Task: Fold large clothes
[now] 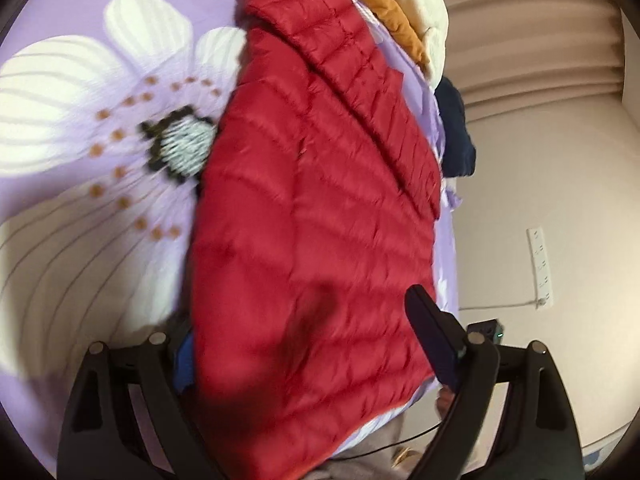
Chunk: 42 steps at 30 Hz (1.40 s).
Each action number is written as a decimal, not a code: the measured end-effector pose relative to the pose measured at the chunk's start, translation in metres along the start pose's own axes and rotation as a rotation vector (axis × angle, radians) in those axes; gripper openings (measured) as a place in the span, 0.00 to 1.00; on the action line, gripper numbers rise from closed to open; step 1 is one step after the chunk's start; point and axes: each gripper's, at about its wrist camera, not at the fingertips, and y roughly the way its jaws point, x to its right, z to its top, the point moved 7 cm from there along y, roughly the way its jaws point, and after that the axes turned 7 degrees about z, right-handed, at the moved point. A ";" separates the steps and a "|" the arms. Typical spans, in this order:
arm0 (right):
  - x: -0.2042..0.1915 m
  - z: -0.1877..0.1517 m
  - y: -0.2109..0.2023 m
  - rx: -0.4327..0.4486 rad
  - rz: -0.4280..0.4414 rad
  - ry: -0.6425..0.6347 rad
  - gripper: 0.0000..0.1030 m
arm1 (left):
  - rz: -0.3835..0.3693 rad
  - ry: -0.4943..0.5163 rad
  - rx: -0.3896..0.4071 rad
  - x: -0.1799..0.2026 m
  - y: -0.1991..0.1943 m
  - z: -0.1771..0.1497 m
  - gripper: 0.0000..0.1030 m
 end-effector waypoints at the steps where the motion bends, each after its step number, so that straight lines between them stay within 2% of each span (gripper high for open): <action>1: 0.000 0.001 0.003 0.003 0.010 0.009 0.55 | -0.007 0.001 -0.004 0.004 0.003 0.001 0.86; 7: 0.000 -0.005 0.000 -0.001 0.037 -0.009 0.55 | 0.006 0.063 -0.036 0.012 0.006 -0.017 0.86; 13: -0.001 -0.022 -0.006 -0.030 0.028 -0.024 0.55 | -0.002 0.056 -0.070 0.010 0.002 -0.036 0.86; 21: -0.002 -0.037 -0.015 -0.014 0.008 -0.018 0.55 | 0.019 0.048 -0.063 0.011 -0.001 -0.048 0.84; 26: -0.005 -0.035 -0.010 0.000 -0.025 -0.030 0.55 | 0.075 0.022 -0.032 0.006 0.001 -0.043 0.67; 29: -0.007 -0.035 -0.008 0.005 -0.057 -0.064 0.48 | 0.113 0.011 -0.031 0.000 0.002 -0.041 0.53; 31: -0.004 -0.035 -0.007 0.009 -0.071 -0.066 0.42 | 0.146 -0.004 -0.037 -0.008 0.003 -0.040 0.36; 36: 0.000 -0.034 -0.008 0.020 -0.085 -0.067 0.34 | 0.113 -0.078 -0.044 -0.020 -0.001 -0.039 0.27; 42: -0.013 -0.030 -0.011 0.050 -0.122 -0.128 0.24 | 0.136 -0.020 -0.034 -0.005 -0.009 -0.037 0.20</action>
